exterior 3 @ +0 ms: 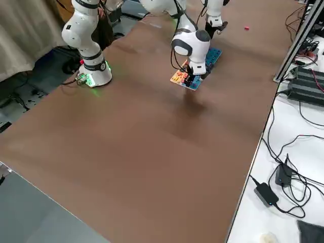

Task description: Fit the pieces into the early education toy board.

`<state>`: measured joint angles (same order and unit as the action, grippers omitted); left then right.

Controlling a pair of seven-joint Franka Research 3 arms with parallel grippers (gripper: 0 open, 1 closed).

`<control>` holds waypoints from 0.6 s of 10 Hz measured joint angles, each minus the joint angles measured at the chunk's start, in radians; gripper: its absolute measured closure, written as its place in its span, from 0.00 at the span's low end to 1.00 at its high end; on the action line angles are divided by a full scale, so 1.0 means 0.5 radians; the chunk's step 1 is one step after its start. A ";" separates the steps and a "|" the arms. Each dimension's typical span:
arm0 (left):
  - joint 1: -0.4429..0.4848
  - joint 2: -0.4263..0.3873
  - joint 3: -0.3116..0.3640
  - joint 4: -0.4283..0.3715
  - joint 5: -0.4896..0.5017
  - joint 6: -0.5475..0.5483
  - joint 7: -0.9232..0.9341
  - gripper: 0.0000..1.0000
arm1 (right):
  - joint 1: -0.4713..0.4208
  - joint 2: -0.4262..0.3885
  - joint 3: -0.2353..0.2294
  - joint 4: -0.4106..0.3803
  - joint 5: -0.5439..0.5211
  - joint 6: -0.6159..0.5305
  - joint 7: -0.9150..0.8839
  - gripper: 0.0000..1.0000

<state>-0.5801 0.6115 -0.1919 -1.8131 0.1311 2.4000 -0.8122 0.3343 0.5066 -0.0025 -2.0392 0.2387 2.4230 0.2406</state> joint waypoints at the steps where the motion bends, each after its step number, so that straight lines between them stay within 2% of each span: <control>1: 0.016 -0.036 0.000 0.000 0.000 -0.061 0.000 0.75 | 0.000 -0.003 0.000 0.001 0.000 -0.009 0.000 0.35; 3: 0.081 -0.104 0.003 -0.016 0.000 -0.150 0.005 0.73 | -0.011 -0.081 -0.004 0.028 0.001 -0.142 0.001 0.33; 5: 0.227 -0.172 0.005 -0.054 0.000 -0.192 0.091 0.65 | -0.123 -0.346 -0.011 0.066 -0.037 -0.393 -0.006 0.30; 6: 0.315 -0.198 0.006 -0.061 0.000 -0.227 0.146 0.63 | -0.227 -0.509 -0.012 0.080 -0.159 -0.514 -0.038 0.26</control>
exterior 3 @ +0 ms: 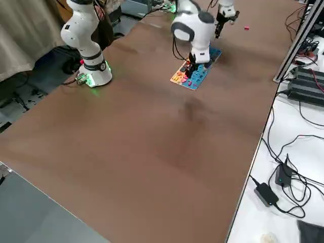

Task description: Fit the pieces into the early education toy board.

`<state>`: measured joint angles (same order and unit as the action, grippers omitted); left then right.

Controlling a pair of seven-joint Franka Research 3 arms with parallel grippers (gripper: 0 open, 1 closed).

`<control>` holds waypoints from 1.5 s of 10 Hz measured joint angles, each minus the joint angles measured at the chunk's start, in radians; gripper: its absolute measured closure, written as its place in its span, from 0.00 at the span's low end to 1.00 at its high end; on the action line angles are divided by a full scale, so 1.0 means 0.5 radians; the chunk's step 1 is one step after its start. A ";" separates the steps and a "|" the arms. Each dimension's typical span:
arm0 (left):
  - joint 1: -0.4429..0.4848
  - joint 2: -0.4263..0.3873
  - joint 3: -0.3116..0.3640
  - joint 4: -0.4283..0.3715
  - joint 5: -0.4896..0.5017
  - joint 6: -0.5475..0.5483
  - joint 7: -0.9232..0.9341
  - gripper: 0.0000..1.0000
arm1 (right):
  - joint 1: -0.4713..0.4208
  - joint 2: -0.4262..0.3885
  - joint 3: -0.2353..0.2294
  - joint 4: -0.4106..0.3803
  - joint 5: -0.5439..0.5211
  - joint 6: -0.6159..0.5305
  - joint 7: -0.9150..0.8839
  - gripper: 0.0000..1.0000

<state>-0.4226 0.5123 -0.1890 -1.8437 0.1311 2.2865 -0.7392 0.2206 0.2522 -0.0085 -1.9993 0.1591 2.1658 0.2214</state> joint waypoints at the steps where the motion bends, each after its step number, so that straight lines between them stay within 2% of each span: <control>1: 0.087 -0.025 0.000 -0.001 0.000 -0.047 0.072 0.60 | -0.097 -0.155 0.000 0.002 -0.138 -0.083 -0.041 0.17; 2: 0.172 -0.049 0.001 -0.001 0.000 -0.096 0.163 0.56 | -0.180 -0.293 0.000 -0.001 -0.198 -0.157 -0.112 0.14; 3: 0.265 -0.074 0.001 -0.002 0.000 -0.127 0.257 0.53 | -0.263 -0.410 0.000 -0.003 -0.214 -0.221 -0.220 0.05; 4: 0.355 -0.091 0.002 -0.002 0.000 -0.140 0.321 0.52 | -0.352 -0.516 0.000 -0.002 -0.218 -0.282 -0.339 0.02; 7: 0.601 -0.106 0.002 0.026 0.000 -0.140 0.465 0.41 | -0.522 -0.806 -0.008 0.028 -0.325 -0.555 -0.588 0.01; 8: 0.668 -0.106 0.002 0.049 0.000 -0.140 0.506 0.34 | -0.532 -0.844 -0.019 0.095 -0.333 -0.699 -0.616 0.01; 10: 0.811 -0.103 0.002 0.083 0.000 -0.140 0.617 0.33 | -0.572 -0.853 -0.032 0.248 -0.337 -0.971 -0.673 0.01; 15: 1.020 0.096 0.003 0.214 0.000 -0.139 0.778 0.34 | -0.584 -0.844 -0.011 0.297 -0.336 -1.018 -0.698 0.01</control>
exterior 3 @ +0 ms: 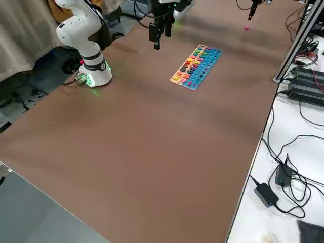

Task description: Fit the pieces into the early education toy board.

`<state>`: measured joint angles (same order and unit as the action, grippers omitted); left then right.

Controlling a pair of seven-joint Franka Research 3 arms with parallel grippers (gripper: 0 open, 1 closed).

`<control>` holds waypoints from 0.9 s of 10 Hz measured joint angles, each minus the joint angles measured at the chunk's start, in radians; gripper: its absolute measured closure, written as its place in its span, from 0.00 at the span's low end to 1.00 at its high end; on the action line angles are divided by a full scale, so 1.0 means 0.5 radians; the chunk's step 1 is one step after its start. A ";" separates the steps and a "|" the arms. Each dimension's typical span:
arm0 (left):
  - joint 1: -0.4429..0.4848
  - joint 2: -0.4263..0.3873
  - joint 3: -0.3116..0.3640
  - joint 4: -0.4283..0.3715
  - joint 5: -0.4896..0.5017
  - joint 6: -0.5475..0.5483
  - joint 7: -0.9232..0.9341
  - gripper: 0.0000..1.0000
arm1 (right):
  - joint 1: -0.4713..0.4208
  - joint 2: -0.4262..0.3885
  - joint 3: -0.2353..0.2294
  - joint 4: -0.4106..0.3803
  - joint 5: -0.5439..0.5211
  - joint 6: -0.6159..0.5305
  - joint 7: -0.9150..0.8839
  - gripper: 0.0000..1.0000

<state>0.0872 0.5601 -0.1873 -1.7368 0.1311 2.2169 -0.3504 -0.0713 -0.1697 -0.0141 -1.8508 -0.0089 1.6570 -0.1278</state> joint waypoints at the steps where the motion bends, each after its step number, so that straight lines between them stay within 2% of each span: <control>1: 0.007 0.045 0.000 0.028 0.000 0.003 0.002 0.34 | 0.000 0.001 0.001 0.007 0.000 0.000 0.000 0.01; 6: 0.009 0.230 -0.001 0.070 0.000 0.142 0.002 0.35 | -0.002 0.045 -0.010 0.091 0.003 -0.007 0.000 0.01; 9: 0.041 0.256 0.006 -0.008 0.002 0.272 0.033 0.35 | -0.007 0.056 -0.016 0.181 0.003 -0.074 -0.001 0.01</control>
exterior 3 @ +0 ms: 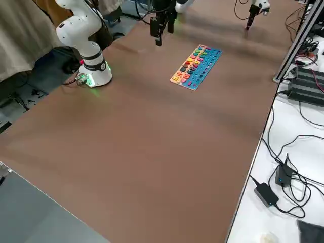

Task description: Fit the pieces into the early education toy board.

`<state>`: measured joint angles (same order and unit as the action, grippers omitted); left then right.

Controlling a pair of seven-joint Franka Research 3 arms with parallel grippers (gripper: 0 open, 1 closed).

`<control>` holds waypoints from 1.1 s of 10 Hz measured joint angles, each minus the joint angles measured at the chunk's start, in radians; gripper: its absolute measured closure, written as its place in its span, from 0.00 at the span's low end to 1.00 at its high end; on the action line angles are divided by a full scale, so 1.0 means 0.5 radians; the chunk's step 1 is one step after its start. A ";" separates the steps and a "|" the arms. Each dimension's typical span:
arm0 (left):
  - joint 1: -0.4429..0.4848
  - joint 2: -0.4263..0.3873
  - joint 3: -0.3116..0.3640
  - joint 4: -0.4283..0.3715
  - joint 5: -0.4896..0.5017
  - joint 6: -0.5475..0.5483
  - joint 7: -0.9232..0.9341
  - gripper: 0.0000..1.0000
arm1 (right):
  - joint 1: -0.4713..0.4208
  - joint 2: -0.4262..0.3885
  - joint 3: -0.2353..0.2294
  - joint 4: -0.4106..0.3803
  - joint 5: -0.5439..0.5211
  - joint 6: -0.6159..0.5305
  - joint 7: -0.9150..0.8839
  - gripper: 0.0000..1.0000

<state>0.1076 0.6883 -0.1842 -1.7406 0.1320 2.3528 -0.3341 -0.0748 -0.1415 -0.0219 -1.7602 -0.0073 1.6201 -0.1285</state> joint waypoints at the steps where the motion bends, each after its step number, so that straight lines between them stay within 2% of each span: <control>1: 0.022 0.000 0.001 -0.023 0.000 0.010 0.027 0.35 | 0.000 0.007 0.003 0.001 0.000 -0.007 -0.001 0.01; 11: 0.030 -0.025 -0.019 -0.043 0.001 0.014 0.052 0.42 | 0.000 0.046 0.005 0.003 0.000 -0.013 -0.003 0.01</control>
<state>0.1224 0.6759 -0.1936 -1.7621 0.1324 2.3600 -0.3079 -0.0746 -0.1185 -0.0192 -1.7587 -0.0071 1.6137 -0.1302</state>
